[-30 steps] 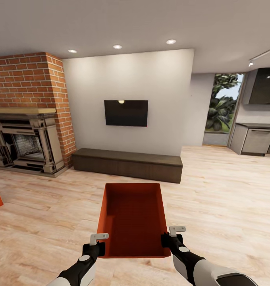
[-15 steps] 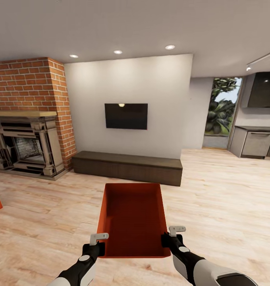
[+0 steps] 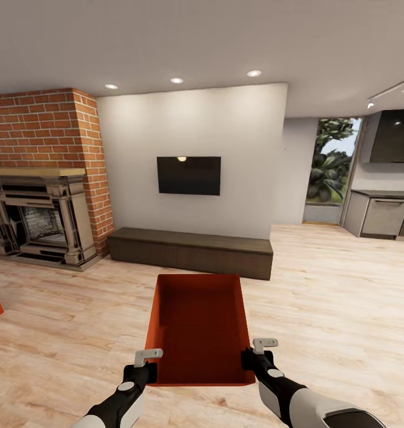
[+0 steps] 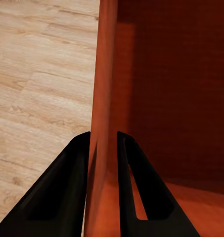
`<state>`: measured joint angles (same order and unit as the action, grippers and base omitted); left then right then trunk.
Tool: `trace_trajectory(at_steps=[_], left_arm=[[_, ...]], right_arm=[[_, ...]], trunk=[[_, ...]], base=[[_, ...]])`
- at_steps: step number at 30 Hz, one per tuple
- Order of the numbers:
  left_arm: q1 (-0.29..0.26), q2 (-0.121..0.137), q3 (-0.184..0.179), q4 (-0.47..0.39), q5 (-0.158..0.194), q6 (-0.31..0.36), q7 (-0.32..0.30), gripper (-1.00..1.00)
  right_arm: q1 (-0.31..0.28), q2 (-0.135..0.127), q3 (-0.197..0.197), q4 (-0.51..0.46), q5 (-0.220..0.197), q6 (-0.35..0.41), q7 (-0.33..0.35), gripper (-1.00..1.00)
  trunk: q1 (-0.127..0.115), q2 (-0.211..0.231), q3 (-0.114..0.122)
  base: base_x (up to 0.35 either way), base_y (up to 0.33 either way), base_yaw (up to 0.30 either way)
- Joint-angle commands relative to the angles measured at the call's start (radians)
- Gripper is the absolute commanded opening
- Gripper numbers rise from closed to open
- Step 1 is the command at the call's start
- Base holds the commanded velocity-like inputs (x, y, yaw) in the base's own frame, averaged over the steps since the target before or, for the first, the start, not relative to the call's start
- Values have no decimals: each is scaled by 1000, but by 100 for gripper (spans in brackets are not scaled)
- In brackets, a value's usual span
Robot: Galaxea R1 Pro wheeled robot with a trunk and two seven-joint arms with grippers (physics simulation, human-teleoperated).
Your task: Move the two storage containers from the living room to the garage. In the garage, place one container on the floor and stack the other container on top of it (either order is fine).
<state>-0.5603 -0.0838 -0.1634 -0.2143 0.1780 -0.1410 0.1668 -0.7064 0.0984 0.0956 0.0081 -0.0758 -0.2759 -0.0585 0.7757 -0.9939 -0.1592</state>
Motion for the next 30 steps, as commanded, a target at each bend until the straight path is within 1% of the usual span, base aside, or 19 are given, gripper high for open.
trace_trajectory(at_steps=[1, 11, 16, 30], left_arm=[[-1, -1, 0, 0, 5, -3, 11, -100], [-1, -2, 0, 0, 3, -3, 12, -100], [-1, -1, 1, 0, 6, -2, 12, -100], [-1, -1, 2, 0, 7, -2, 13, -100]], right_arm=[[-1, 2, -11, 1, 2, -2, 2, -100], [-1, 3, -11, 1, 2, -2, 2, -100], [-1, 3, -11, 1, 2, -2, 1, -100], [-1, 3, -11, 1, 2, -2, 2, -100]], trunk=[[0, -1, -1], [0, -1, -1], [0, -1, -1], [0, -1, -1]], base=[[0, 0, 0], [-1, 0, 0], [-80, 0, 0], [-282, 0, 0]])
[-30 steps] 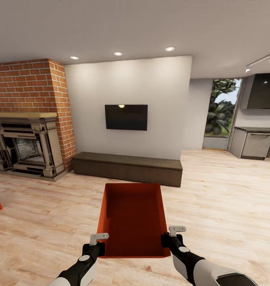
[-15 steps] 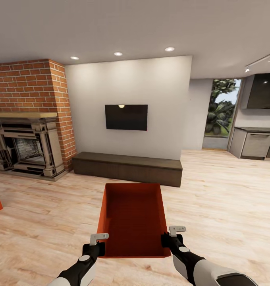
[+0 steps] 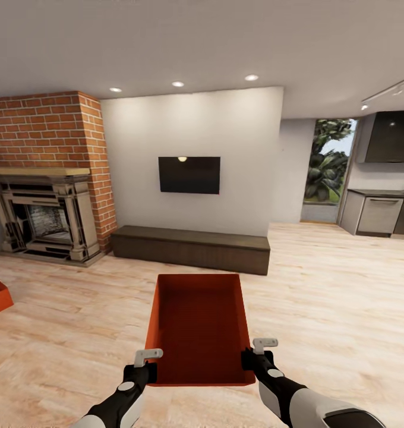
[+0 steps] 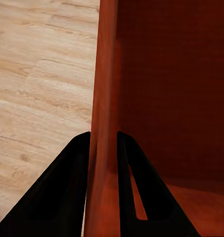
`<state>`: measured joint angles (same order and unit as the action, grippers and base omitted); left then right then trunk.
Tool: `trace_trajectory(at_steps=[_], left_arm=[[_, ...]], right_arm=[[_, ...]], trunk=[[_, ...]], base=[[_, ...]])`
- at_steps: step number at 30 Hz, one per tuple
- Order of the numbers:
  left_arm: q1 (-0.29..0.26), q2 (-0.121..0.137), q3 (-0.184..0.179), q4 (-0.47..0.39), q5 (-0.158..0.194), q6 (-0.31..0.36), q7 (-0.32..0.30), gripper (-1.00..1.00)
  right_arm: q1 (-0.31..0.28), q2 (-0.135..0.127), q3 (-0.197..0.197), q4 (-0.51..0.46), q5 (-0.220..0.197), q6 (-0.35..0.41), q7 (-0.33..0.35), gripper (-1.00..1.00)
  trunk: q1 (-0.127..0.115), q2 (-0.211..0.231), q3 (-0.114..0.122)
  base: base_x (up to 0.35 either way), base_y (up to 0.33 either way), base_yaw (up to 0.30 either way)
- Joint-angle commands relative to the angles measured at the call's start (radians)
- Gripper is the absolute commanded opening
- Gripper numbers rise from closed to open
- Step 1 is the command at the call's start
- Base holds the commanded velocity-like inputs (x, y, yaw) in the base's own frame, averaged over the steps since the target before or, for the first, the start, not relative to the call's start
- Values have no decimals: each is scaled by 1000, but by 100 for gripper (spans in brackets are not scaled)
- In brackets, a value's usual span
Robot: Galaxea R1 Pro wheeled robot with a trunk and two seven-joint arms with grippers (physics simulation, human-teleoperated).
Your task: Move the two storage containers from the living room to the garage. In the garage, place one container on the floor and stack the other container on top of it (either order is fine).
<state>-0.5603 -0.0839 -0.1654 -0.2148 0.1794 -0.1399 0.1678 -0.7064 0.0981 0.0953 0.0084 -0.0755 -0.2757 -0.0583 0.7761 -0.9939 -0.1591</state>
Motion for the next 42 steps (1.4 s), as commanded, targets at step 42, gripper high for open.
trace_trajectory(at_steps=[42], left_arm=[[-1, 1, 4, -1, 5, -4, 10, -100]], right_arm=[[-1, 1, -12, 1, 0, 0, 2, -100]], trunk=[[0, -1, -1]], base=[[-9, 0, -235]])
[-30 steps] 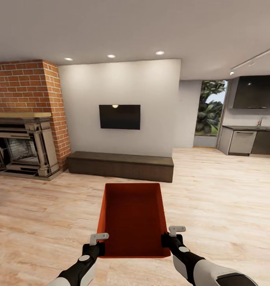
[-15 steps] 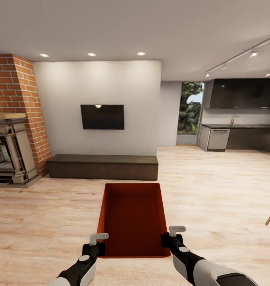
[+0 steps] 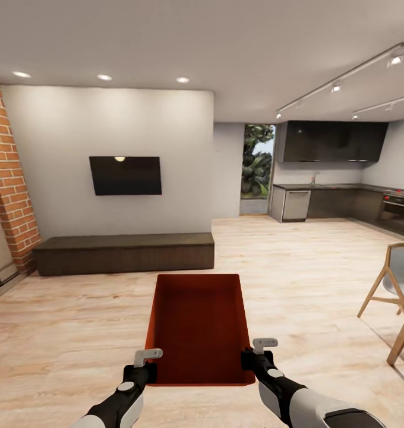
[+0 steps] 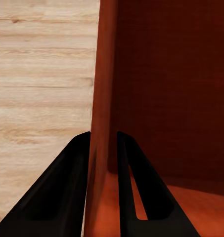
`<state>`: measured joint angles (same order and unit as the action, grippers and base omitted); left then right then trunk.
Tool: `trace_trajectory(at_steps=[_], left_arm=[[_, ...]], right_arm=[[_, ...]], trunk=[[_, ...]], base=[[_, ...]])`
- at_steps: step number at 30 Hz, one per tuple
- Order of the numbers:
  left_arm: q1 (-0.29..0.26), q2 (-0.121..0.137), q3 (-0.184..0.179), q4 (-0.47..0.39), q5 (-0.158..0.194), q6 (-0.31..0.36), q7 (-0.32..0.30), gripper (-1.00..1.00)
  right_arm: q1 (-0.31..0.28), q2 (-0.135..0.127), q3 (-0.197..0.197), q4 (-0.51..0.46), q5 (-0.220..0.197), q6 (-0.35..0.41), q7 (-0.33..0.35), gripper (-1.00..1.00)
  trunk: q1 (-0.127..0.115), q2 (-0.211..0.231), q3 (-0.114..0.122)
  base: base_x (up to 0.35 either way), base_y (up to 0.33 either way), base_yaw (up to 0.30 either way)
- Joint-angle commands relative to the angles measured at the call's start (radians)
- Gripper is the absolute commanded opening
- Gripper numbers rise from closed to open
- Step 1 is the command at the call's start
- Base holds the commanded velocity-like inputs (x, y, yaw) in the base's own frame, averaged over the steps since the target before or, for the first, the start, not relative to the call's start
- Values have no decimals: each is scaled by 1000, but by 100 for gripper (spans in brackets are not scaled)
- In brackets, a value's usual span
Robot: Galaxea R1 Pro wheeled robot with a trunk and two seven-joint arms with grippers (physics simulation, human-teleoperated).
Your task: Move the two storage containers from the living room to the garage. In the garage, place one container on the floor and stack the other container on top of it (either order is fine).
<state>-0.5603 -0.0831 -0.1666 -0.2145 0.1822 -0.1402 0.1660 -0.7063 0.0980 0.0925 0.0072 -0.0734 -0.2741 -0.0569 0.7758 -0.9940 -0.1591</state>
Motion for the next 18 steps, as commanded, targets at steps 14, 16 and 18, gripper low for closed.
trace_trajectory(at_steps=[14, 16, 18], left_arm=[[-1, 0, 5, 0, 3, -25, 10, -100], [-1, 0, 5, 0, 3, -29, 8, -100], [-1, 0, 5, 0, 3, -30, 5, -100]], right_arm=[[-1, -1, -9, 2, -2, -2, 2, -100], [-1, -1, -9, 2, -2, -2, 2, -100], [-1, -2, -8, 2, -2, -2, 2, -100]], trunk=[[0, -1, -1], [0, -1, -1], [0, -1, -1]], base=[[0, 0, -275], [0, 0, -277], [0, 0, -278]])
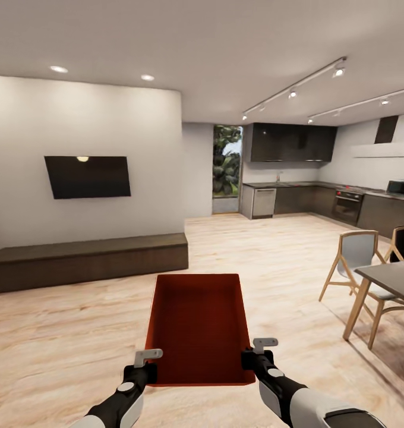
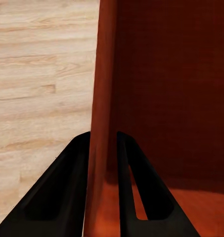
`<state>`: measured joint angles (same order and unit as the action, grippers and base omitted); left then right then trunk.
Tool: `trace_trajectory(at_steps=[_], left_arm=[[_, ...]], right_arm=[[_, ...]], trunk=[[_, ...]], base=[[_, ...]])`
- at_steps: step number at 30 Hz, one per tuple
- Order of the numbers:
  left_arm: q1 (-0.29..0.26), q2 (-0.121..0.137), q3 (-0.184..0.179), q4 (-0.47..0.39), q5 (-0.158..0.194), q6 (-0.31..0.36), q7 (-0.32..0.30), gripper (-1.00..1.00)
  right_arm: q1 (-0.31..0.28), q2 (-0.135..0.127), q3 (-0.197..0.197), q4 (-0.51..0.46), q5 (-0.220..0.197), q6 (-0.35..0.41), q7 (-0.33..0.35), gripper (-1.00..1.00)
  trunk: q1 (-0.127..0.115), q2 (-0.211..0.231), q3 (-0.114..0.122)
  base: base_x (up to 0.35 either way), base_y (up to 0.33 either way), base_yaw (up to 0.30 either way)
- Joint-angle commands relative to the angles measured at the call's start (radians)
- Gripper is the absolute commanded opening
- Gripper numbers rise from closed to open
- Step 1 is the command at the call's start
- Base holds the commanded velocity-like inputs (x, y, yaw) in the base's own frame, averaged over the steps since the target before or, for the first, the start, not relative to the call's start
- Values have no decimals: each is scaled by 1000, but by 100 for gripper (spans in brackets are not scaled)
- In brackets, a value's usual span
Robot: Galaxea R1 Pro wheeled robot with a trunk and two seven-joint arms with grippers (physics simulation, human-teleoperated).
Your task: Move the two storage containers from the living room to the garage. In the garage, place one container on the floor and stack the other container on top of it (either order is fine).
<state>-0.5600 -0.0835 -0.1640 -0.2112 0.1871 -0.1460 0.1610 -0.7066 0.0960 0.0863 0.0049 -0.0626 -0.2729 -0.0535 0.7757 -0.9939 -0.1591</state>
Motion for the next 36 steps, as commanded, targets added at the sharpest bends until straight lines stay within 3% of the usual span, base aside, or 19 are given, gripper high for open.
trace_trajectory(at_steps=[1, 36], left_arm=[[-1, 1, 3, -4, -2, -25, 9, -100], [-1, 1, 3, -4, 0, -24, 6, -100]], right_arm=[[-1, 0, -2, 4, -13, -3, -2, -100], [-1, 1, -2, 4, -13, -3, -2, -100]], trunk=[[0, -1, -1], [0, -1, -1]], base=[[0, 0, -278], [0, 0, -277]])
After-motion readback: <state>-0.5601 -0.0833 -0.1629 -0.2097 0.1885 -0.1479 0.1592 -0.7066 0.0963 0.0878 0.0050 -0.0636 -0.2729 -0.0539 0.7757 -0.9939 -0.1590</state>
